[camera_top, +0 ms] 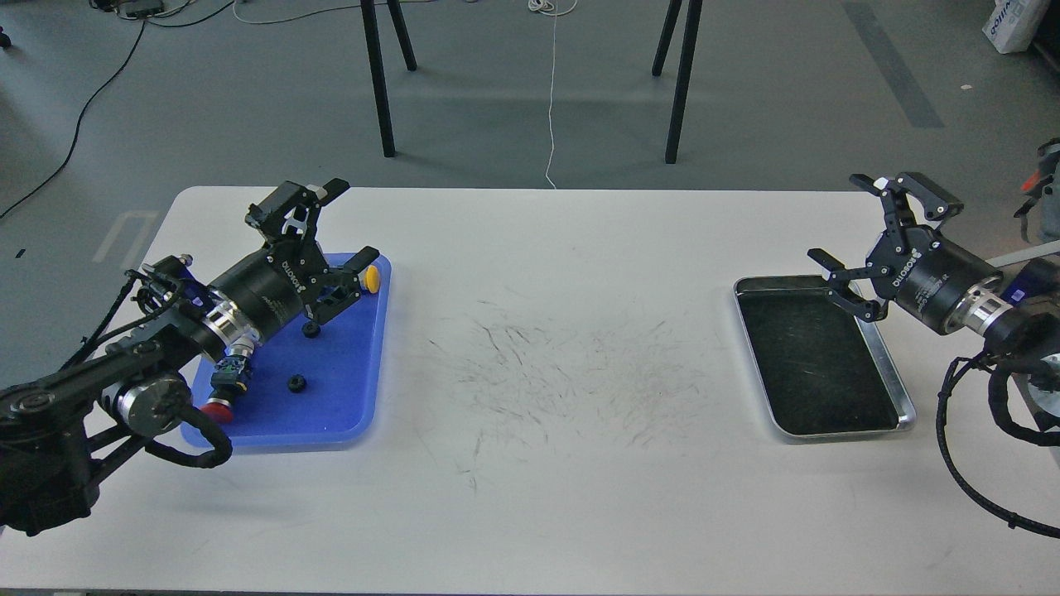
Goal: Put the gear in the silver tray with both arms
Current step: 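Lower the left gripper over the parts in the blue tray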
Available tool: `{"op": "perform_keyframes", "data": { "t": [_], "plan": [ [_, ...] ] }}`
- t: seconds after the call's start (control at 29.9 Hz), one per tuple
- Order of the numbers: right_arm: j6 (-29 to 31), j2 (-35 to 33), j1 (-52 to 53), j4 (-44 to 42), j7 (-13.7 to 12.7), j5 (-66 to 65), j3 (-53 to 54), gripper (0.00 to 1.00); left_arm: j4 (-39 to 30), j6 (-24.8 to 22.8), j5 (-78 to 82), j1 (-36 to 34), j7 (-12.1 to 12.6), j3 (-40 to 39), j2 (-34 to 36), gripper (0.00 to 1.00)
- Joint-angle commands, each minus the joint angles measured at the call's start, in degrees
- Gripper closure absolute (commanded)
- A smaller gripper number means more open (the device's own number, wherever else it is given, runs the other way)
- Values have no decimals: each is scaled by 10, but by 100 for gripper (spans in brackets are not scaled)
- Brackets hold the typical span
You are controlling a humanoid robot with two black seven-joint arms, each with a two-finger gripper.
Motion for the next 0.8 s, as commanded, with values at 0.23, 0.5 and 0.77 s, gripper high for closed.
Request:
{"op": "perform_keyframes", "data": {
  "t": [0.23,0.5,0.77],
  "plan": [
    [1,-2,-1,1,0,1,3,1,0,23,-1,-5,0,-1,-8,0],
    [1,-1,-6,-1,1,0,3,1,-1,18,-10,-4,0,-11,-10,0],
    [1,-2,-11,0,4,0,3,1,-1,18,-10,-4,0,-10,-9,0]
  ]
}}
